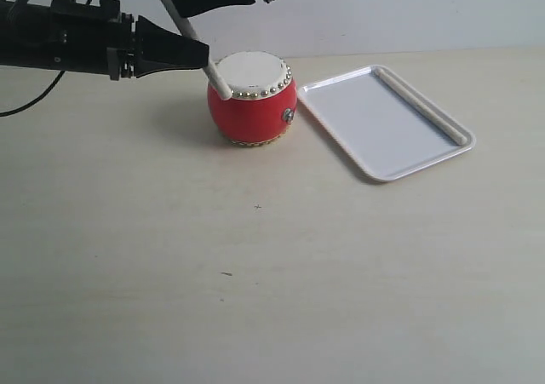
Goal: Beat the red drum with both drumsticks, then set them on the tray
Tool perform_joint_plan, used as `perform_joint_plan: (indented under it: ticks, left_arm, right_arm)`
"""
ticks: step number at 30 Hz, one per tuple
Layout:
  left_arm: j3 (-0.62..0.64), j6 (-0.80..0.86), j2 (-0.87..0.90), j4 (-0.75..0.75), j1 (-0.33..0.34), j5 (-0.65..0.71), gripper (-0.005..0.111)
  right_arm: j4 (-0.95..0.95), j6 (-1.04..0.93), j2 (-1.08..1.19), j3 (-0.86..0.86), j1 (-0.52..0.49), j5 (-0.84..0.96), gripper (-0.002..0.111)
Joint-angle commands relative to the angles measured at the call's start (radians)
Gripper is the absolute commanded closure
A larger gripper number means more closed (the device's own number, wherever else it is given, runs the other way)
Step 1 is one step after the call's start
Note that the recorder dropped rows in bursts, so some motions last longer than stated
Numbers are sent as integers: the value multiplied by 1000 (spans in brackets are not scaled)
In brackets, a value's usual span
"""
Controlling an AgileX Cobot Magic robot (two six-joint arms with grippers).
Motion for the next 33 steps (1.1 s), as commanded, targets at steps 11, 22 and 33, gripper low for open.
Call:
perform_joint_plan:
  ticks: [11,22,33]
  left_arm:
    - [-9,51,1,-33,-36,7,107]
    - [-9,52,1,-33,-36,7,107]
    - [-9,23,1,-39,-36,7,106]
  right_arm:
    - [33,8,41,4,0,-3,60]
    - [82,18,41,4,0,-3,92]
    - [82,43,41,4,0,-3,108]
